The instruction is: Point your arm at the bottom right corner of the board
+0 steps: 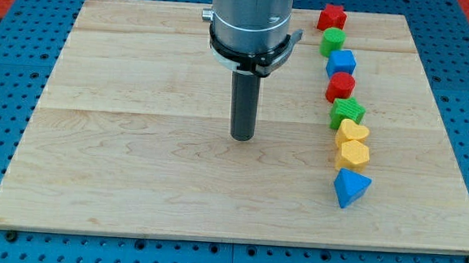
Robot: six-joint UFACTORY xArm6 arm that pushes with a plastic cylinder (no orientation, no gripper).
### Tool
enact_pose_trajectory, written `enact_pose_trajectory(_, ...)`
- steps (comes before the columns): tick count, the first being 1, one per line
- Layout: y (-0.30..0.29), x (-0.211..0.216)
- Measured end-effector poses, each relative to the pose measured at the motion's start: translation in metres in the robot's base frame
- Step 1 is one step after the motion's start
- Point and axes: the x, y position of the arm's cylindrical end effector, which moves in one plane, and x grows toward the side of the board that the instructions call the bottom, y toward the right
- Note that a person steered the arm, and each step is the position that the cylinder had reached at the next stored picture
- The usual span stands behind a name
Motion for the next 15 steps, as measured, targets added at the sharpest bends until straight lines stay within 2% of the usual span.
enact_pose_trajectory(5,-0.018,-0.010)
enact_pose_trajectory(7,-0.018,-0.110)
enact_pose_trajectory(8,-0.018,-0.175)
enact_pose_trajectory(9,-0.012,-0.204)
enact_pose_trajectory(10,0.037,-0.112)
enact_pose_trajectory(12,0.077,0.133)
enact_pose_trajectory(13,0.109,0.147)
enact_pose_trajectory(14,0.251,0.134)
enact_pose_trajectory(15,0.278,0.050)
